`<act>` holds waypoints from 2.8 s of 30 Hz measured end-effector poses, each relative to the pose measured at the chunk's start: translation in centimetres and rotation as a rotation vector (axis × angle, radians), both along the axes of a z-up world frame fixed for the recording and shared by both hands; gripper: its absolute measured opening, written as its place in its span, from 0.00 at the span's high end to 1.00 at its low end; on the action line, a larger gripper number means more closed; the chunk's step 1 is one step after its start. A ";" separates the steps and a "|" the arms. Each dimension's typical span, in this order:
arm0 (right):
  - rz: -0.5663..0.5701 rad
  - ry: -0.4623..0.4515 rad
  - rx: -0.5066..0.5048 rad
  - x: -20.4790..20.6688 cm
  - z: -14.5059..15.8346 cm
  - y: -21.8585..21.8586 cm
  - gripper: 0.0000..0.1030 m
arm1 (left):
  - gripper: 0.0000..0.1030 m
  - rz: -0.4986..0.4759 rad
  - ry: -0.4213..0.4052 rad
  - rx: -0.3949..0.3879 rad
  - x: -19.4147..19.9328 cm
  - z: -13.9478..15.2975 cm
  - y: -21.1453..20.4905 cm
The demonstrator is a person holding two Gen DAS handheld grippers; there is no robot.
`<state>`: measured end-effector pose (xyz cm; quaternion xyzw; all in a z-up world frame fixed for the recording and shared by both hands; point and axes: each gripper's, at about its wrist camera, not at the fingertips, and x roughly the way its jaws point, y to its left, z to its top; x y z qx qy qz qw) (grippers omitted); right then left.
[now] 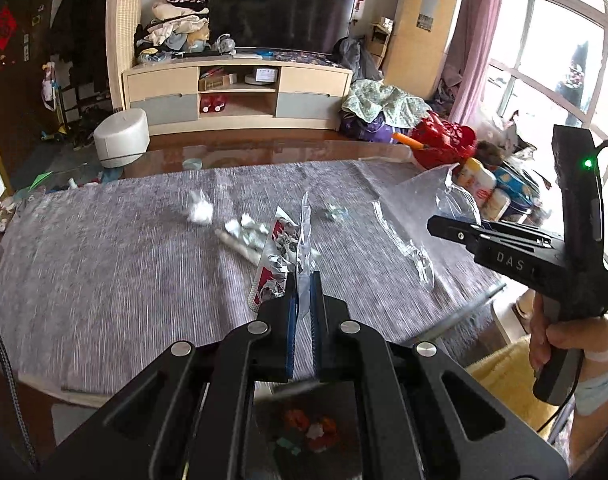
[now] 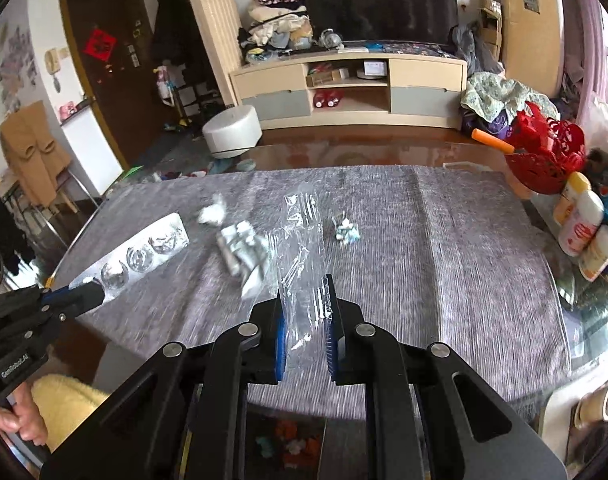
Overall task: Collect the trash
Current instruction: 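Carry both items over the grey bin and open both tools to drop them, then raise both open tools back over the table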
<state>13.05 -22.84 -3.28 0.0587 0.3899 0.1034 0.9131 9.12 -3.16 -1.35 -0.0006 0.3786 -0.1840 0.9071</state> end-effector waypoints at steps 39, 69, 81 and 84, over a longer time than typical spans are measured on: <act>0.095 0.453 -0.015 -9.1 -19.8 4.7 0.84 | 0.95 -0.014 0.516 0.042 -9.3 -21.8 -0.4; -0.010 0.422 -0.015 -6.2 -18.4 2.5 0.10 | 0.21 0.016 0.474 0.108 -7.5 -20.5 0.5; -0.031 0.302 0.010 -4.8 -12.4 0.6 0.10 | 0.08 0.064 0.360 0.082 -5.6 -15.1 2.4; -0.041 0.274 0.009 -3.7 -11.1 0.1 0.10 | 0.08 0.083 0.339 0.076 -4.7 -13.9 3.0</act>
